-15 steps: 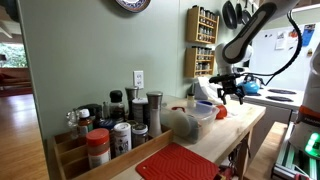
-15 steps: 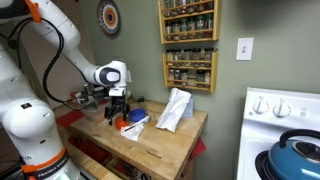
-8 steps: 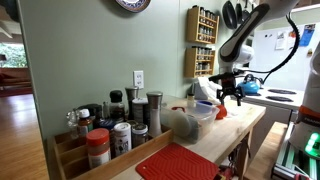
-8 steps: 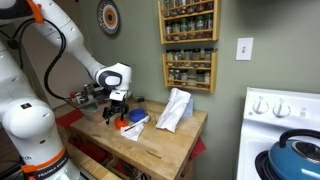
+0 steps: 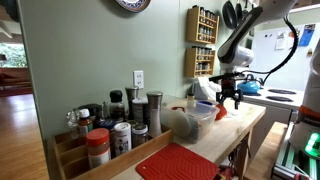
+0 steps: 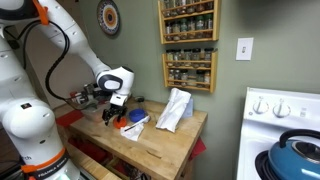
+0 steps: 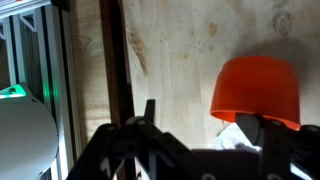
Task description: Flip the orange bowl anticlockwise twice to position it upright and then pick it up and put it in the blue bowl
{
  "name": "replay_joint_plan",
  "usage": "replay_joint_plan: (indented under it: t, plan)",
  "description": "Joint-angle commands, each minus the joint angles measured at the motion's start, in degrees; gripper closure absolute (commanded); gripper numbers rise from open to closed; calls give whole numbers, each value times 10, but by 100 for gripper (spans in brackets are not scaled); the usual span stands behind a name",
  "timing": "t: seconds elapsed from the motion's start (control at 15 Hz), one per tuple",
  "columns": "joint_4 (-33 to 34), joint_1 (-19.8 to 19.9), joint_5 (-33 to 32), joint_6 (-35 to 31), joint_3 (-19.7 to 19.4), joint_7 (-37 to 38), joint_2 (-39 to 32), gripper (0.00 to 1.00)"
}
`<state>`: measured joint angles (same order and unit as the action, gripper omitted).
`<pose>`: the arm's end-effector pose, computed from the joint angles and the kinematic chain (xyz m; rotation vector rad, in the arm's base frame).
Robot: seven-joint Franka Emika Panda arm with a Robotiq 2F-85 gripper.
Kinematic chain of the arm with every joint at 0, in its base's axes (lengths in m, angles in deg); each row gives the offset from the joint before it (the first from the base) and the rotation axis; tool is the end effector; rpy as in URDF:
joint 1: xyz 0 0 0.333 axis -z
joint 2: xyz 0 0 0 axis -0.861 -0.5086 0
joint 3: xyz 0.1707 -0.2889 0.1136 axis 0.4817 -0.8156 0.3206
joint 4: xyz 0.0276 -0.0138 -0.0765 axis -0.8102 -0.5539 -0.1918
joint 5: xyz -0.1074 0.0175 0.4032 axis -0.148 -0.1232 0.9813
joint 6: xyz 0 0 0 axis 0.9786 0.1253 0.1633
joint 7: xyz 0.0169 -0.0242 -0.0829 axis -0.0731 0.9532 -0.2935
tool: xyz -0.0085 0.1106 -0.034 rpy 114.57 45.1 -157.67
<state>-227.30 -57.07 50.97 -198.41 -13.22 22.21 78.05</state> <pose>0.3603 -0.0124 0.2410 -2.0073 2.2841 0.6503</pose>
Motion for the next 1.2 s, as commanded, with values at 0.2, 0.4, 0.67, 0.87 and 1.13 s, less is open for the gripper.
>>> replay_joint_plan:
  t: [0.2, 0.4, 0.67, 0.87, 1.13]
  plan:
    - [1, -2, 72, 1, -4, -75, -24, 71]
    - [1, -2, 94, 2, -4, -97, -31, 95]
    - [3, -2, 118, 3, -3, -122, -41, 59]
    - [4, -2, 132, 5, -2, -137, -45, 38]
    - [8, -3, 155, 10, -2, -161, -54, 60]
